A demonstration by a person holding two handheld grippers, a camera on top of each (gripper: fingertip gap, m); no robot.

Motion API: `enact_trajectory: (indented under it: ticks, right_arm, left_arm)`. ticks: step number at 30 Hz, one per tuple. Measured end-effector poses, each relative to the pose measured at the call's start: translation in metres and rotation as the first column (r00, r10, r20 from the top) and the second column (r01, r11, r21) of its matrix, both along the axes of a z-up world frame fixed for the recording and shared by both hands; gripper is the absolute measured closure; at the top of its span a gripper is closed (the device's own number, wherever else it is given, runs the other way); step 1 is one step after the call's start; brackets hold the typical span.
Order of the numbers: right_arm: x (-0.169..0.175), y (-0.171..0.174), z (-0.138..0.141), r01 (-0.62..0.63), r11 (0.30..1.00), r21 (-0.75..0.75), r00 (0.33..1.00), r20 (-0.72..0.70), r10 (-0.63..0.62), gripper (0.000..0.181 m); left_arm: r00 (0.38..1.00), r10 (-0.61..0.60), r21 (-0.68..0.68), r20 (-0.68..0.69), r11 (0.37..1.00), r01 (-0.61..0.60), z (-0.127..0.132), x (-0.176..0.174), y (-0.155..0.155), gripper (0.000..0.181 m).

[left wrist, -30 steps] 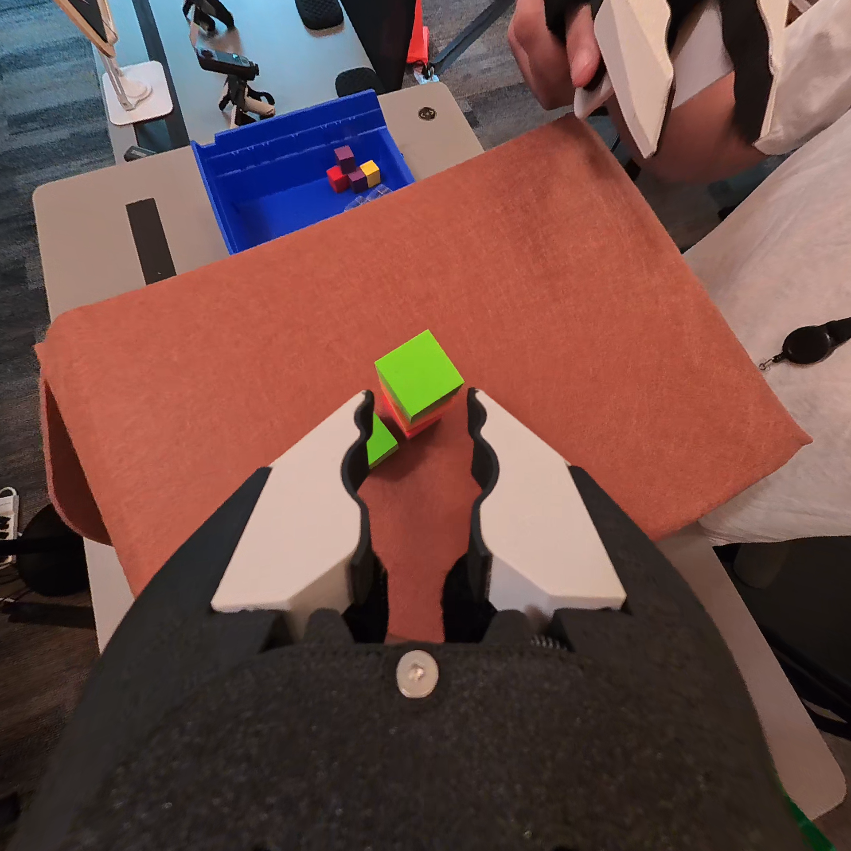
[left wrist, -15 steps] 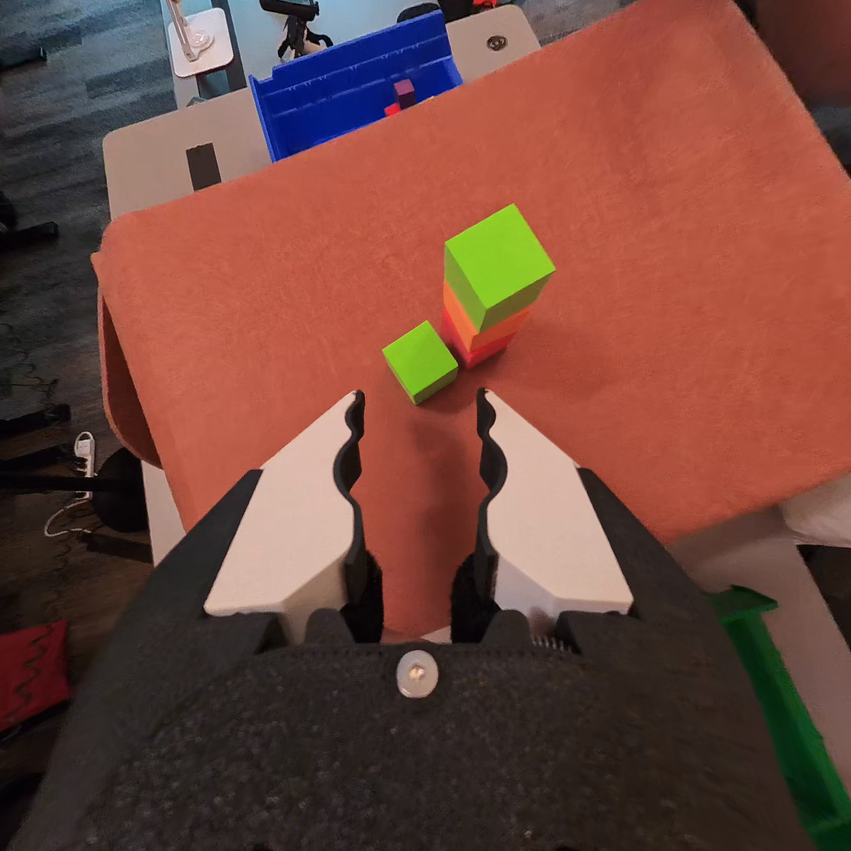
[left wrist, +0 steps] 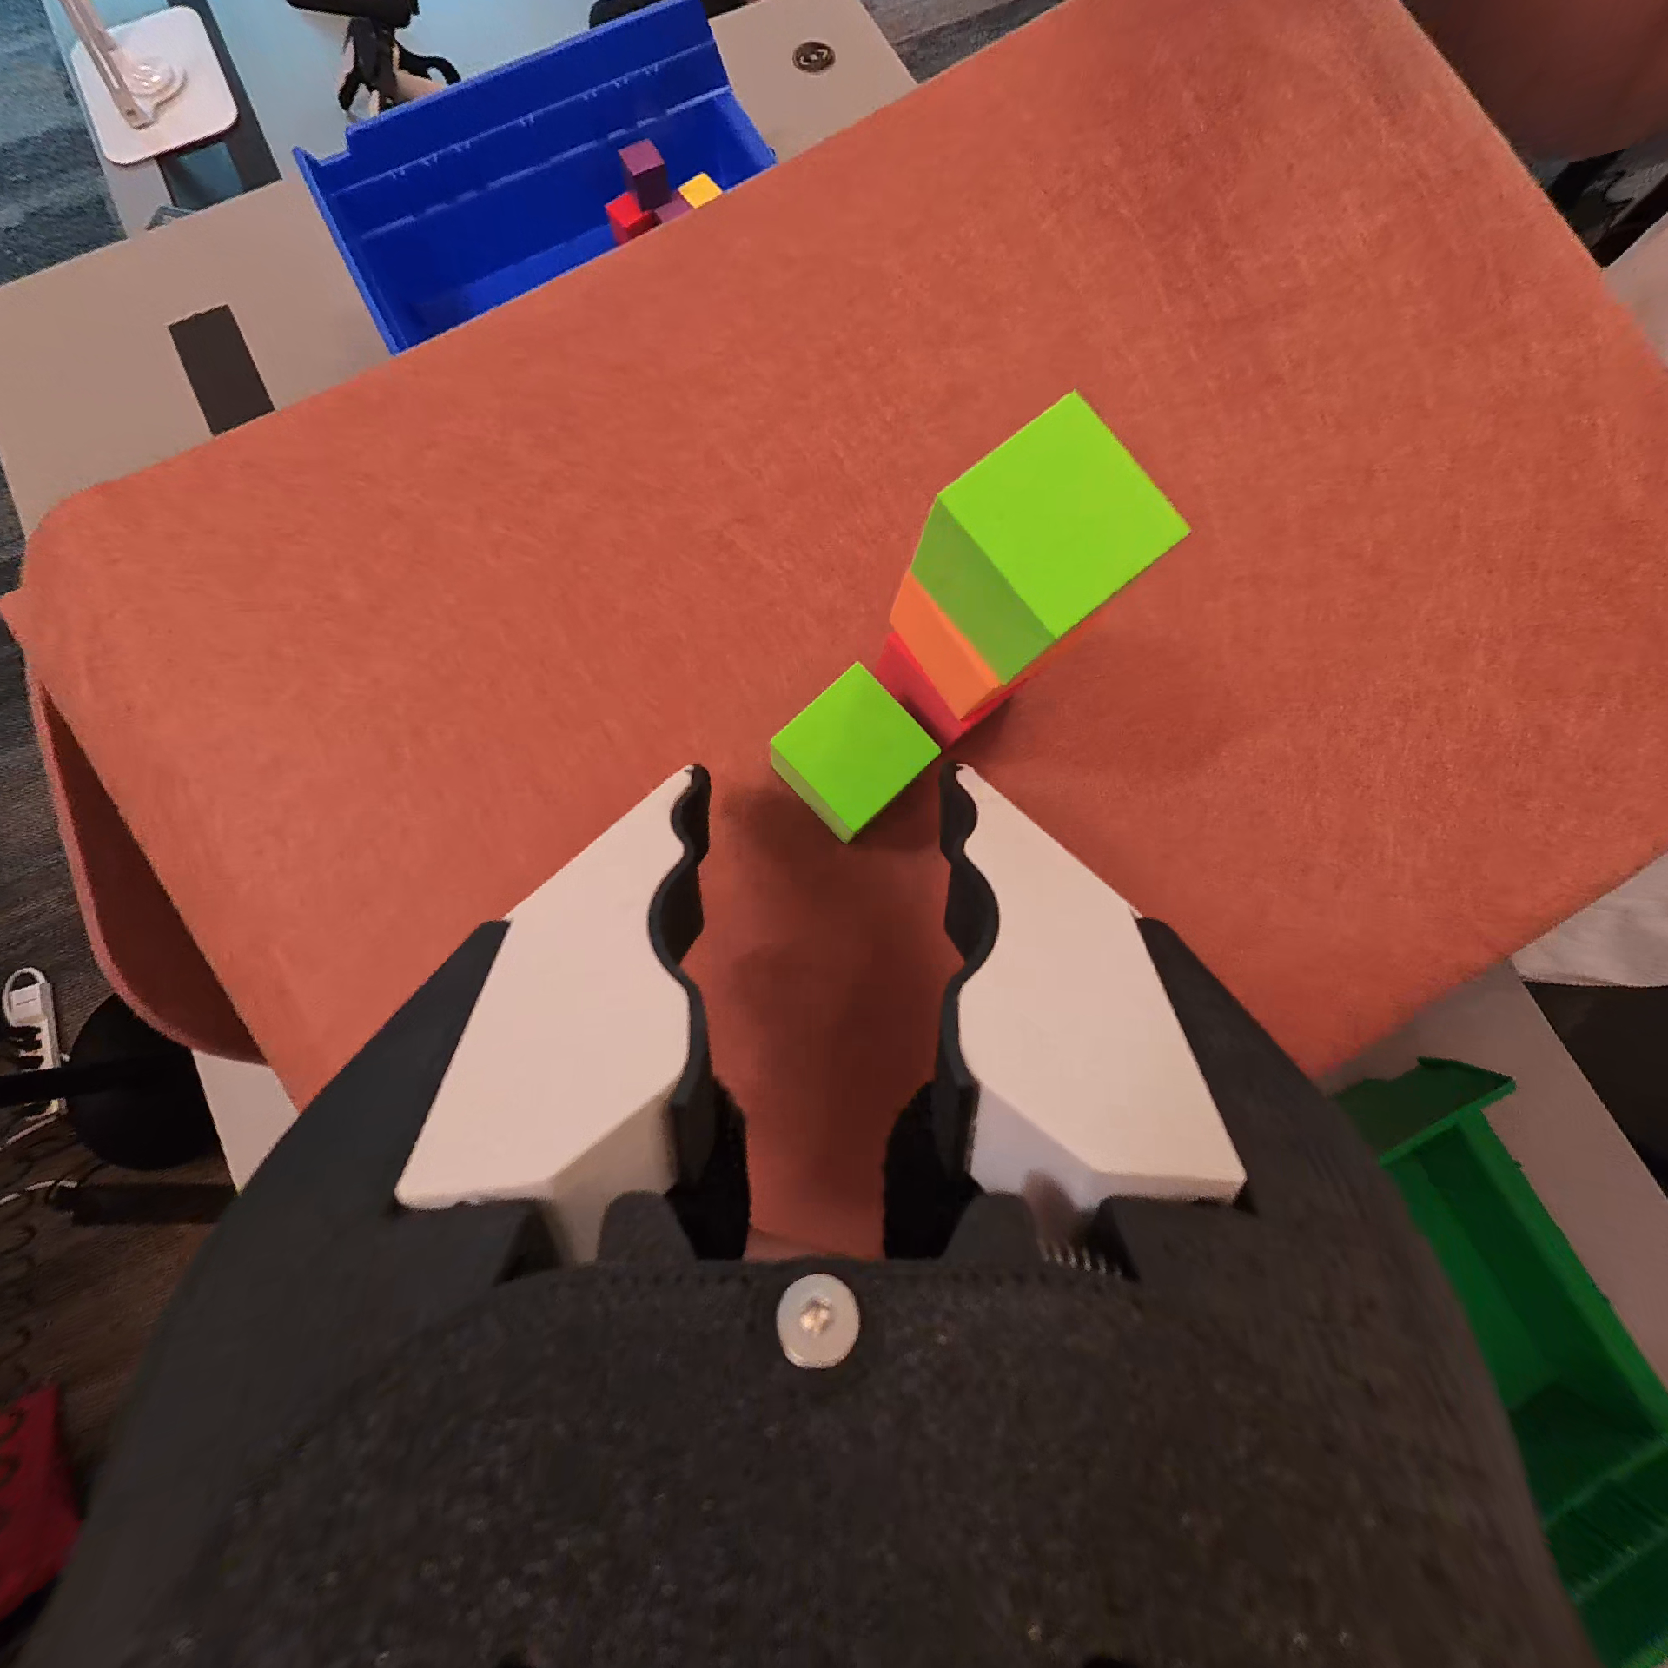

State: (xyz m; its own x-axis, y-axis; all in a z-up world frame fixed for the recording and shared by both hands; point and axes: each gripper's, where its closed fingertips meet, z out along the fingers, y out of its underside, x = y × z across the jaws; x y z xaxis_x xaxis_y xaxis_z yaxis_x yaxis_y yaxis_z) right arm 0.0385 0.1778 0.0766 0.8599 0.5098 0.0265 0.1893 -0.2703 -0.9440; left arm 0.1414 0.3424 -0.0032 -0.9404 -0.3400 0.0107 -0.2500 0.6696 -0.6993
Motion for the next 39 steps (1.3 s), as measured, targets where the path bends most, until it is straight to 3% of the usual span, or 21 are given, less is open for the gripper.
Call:
enact_trajectory:
  ticks: [2, 5, 15, 20, 24, 27, 39]
  right_arm:
    - [-0.001, 0.001, 0.000, -0.001, 1.000, 0.000, 1.000, -0.002, 0.001, 0.135]
    - [-0.002, 0.002, 0.002, -0.004, 1.000, 0.007, 1.000, -0.007, 0.004, 0.135]
    - [-0.004, 0.010, 0.001, -0.007, 1.000, 0.018, 1.000, 0.009, 0.007, 0.135]
    - [0.001, 0.014, -0.003, 0.025, 0.999, 0.020, 0.999, 0.035, -0.026, 0.133]
    - [0.022, 0.027, 0.004, 0.161, 0.986, 0.050, 0.986, 0.045, -0.163, 0.125]
    - [0.038, 0.036, 0.003, 0.255, 0.965, 0.062, 0.964, 0.066, -0.259, 0.121]
    - [0.040, 0.033, -0.006, 0.270, 0.962, 0.049, 0.959, 0.077, -0.273, 0.117]
  left_arm:
    - [1.000, -0.011, 0.003, 0.004, 1.000, 0.011, -0.001, 0.001, 0.000, 0.130]
    - [0.999, -0.035, -0.009, 0.012, 0.999, 0.035, 0.001, -0.004, 0.000, 0.151]
    - [0.998, 0.044, -0.044, 0.052, 0.998, -0.042, 0.016, -0.015, 0.019, 0.152]
    - [0.991, 0.104, -0.096, 0.080, 0.991, -0.096, 0.050, -0.027, 0.027, 0.153]
    - [0.992, 0.105, -0.156, 0.073, 0.983, -0.093, 0.078, -0.037, 0.017, 0.153]
    - [0.992, 0.095, -0.124, 0.086, 0.989, -0.084, 0.080, -0.039, 0.009, 0.153]
    - [0.997, 0.034, -0.118, 0.076, 0.993, -0.025, 0.084, -0.030, -0.019, 0.153]
